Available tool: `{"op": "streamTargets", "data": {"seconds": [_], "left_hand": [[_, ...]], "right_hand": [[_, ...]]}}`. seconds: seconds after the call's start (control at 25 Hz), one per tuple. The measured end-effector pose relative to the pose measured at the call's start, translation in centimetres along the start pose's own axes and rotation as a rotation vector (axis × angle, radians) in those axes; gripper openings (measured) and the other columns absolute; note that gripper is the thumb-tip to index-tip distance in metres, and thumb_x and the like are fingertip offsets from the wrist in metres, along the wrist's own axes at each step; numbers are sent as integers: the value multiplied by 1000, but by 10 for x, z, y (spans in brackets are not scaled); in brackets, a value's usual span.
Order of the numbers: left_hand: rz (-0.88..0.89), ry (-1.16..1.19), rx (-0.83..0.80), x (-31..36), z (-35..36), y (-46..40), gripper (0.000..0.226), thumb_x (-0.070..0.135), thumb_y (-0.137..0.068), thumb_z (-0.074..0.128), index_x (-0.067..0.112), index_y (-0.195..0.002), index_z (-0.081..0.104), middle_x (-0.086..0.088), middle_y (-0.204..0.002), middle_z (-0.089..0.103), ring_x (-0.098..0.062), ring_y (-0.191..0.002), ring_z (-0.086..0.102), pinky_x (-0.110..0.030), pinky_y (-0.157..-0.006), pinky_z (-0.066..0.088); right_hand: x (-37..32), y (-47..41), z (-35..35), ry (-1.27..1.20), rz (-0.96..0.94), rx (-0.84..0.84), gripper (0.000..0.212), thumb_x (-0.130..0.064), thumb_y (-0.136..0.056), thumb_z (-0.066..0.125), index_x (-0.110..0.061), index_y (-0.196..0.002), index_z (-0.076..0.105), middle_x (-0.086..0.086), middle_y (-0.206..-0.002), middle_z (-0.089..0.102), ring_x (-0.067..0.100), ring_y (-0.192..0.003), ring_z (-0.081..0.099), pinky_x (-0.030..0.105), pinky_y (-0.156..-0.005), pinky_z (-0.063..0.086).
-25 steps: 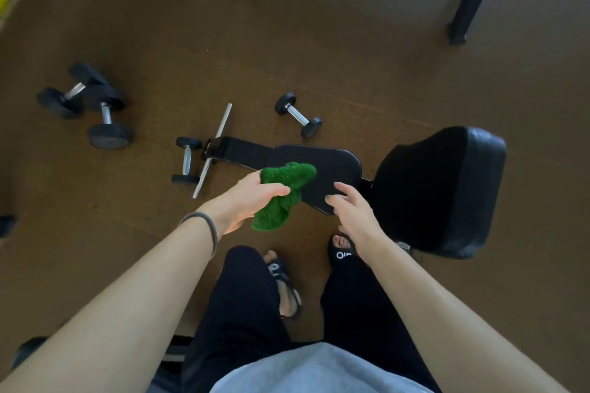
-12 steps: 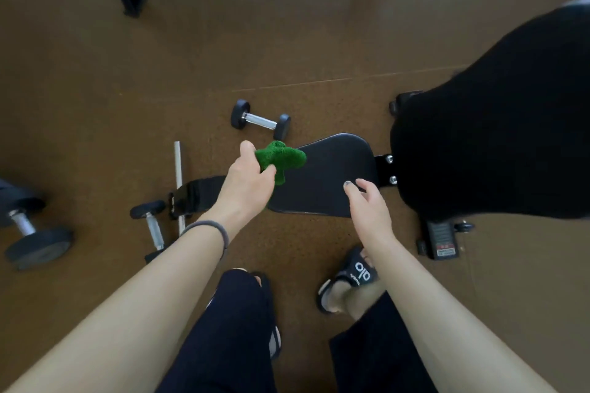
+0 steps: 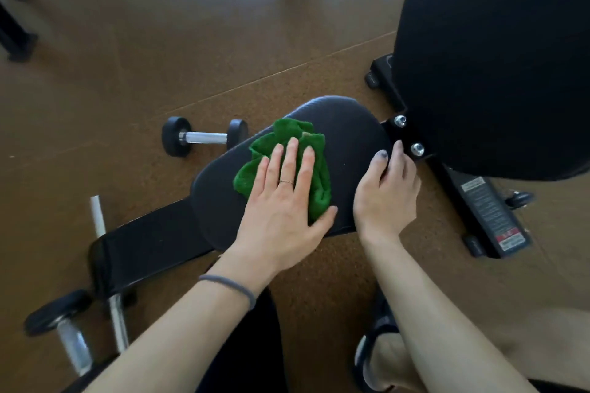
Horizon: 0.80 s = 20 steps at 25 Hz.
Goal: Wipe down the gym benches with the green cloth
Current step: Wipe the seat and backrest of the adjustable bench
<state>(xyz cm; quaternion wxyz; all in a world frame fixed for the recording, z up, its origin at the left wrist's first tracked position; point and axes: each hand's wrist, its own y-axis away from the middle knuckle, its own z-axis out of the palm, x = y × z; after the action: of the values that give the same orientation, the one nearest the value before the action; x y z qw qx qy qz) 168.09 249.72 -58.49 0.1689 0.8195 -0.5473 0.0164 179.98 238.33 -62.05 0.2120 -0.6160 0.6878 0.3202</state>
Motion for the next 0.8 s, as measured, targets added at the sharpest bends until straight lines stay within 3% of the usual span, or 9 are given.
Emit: {"op": "streamTargets", "data": {"seconds": [0.12,0.28,0.44,0.64,0.8], "left_hand": [[61,50,32,-5,3,-5,89,76,-94,14,23,-165,0,-2,-172,-11,-21,-158,-14,-42,-128,-7],[174,-28,150,-6,0,-8,70,56,-104,21,16,-161,26,-15,-170,16,-33,-156,13,-47,-128,11],[243,-92,142,-2,11,-43,66,49,-106,23,16,-163,20,-15,-171,12,-33,-158,8,-47,-129,12],[306,-107,161,14,3,-115,56,41,-106,29,14,-154,37,-15,-163,31,-36,-152,23,-48,-125,18],[461,-102,157,2,6,-65,57,39,-106,25,18,-159,31,-8,-168,24,-29,-157,15,-44,-128,14]], "right_hand": [[9,-3,13,-155,20,78,55,-49,-105,26,-32,-155,42,-12,-157,43,12,-146,33,34,-112,26],[14,-2,4,-243,9,11,52,-46,-107,29,-28,-154,44,-11,-158,43,10,-146,33,26,-103,22],[18,6,15,-154,-54,133,61,-48,-101,24,-25,-152,49,-9,-153,49,11,-141,39,26,-103,27],[18,3,22,-116,-53,197,57,-45,-101,27,-26,-148,52,-11,-150,52,9,-138,43,26,-98,30],[19,8,20,-151,-74,193,58,-44,-101,26,-25,-149,52,-10,-151,51,9,-138,43,25,-98,29]]}}
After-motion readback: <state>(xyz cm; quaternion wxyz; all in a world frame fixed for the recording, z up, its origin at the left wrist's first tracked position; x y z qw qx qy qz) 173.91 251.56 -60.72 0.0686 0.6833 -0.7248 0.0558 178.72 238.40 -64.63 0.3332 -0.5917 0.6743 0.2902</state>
